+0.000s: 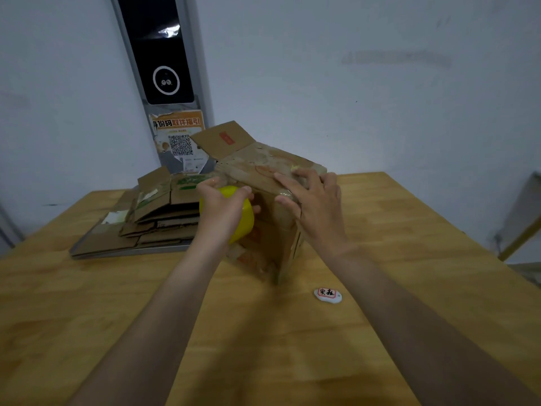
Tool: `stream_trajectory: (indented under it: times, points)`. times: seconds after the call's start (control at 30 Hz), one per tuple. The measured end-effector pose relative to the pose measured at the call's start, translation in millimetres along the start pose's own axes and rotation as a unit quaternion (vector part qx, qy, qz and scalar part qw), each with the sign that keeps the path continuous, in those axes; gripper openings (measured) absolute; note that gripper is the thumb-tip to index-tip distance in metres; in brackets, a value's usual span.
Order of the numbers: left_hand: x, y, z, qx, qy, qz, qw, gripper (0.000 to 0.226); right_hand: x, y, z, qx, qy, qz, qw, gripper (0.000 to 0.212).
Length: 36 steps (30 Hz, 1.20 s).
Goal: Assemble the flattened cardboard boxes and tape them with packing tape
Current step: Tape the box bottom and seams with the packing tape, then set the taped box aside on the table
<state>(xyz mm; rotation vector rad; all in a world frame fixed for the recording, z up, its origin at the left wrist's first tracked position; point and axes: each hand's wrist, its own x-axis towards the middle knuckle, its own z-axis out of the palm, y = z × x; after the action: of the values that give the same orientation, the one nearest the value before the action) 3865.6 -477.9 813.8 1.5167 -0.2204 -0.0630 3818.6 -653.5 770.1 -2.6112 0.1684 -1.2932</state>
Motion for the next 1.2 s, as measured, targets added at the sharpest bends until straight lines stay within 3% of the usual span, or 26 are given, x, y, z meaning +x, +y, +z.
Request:
stream_trajectory:
  times: [0.13, 0.27, 0.37, 0.47, 0.57, 0.67, 0.7, 0.83, 1.03, 1.1, 1.2]
  points:
    - [-3, -4, 16, 0.126, 0.029, 0.093, 0.987, 0.067, -1, 3, 4, 0.092, -0.016, 0.006, 0.996, 0.062]
    - [1, -5, 20, 0.198, 0.059, 0.085, 0.975, 0.079, 13, 22, 0, 0.23, -0.002, 0.049, 0.972, 0.054]
    - [4, -6, 20, 0.168, 0.064, 0.07, 0.981, 0.085, 41, 40, -8, 0.223, 0.028, 0.099, 0.969, 0.038]
    - [9, -9, 15, 0.176, 0.063, 0.058, 0.981, 0.089, 69, 47, -11, 0.149, -0.084, 0.2, 0.965, 0.045]
    - [15, -7, 7, 0.18, 0.046, 0.035, 0.982, 0.097, 80, 44, -15, 0.182, -0.205, 0.226, 0.935, 0.062]
    - [19, -4, -2, 0.178, 0.049, 0.03, 0.982, 0.107, 74, 40, -28, 0.184, -0.228, 0.222, 0.93, 0.048]
    - [20, -2, -2, 0.186, 0.05, 0.033, 0.981, 0.106, 71, 39, -35, 0.189, -0.237, 0.226, 0.926, 0.045]
    - [18, 10, 6, 0.18, 0.017, 0.056, 0.982, 0.066, 53, 32, -64, 0.179, -0.256, 0.25, 0.916, 0.044]
    - [18, 15, 24, 0.178, -0.026, 0.145, 0.973, 0.063, 32, 42, -88, 0.295, -0.08, 0.252, 0.918, 0.057]
    - [22, 4, 30, 0.168, -0.034, 0.116, 0.978, 0.057, 20, 49, -82, 0.303, -0.056, 0.253, 0.917, 0.066]
    - [27, -13, 37, 0.063, -0.058, -0.045, 0.995, 0.036, 2, 64, -67, 0.304, -0.044, 0.316, 0.898, 0.046]
